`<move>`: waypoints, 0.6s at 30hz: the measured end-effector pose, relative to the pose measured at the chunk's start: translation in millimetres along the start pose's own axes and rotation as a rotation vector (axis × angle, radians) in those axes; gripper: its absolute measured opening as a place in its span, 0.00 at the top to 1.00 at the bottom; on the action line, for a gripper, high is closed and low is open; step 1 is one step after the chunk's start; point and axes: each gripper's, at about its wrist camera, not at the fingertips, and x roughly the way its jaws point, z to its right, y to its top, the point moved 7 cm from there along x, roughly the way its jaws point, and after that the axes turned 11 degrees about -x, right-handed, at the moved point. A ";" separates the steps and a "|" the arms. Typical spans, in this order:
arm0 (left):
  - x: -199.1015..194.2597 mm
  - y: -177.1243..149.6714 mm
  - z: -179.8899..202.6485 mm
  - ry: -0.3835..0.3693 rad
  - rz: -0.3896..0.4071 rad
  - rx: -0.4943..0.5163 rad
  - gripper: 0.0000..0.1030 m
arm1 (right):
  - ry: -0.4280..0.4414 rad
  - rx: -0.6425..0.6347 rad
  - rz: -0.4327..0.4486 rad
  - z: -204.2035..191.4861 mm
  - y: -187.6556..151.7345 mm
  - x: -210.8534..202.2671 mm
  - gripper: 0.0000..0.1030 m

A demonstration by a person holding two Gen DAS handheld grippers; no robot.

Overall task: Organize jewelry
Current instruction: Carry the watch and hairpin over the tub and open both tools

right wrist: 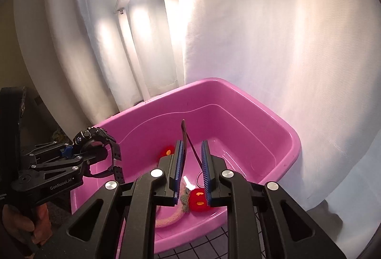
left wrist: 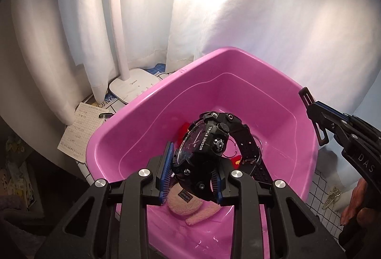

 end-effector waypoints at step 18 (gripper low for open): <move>67.6 6.0 -5.9 0.054 -0.173 0.046 0.54 | -0.020 0.090 -0.314 13.0 -17.2 97.2 0.78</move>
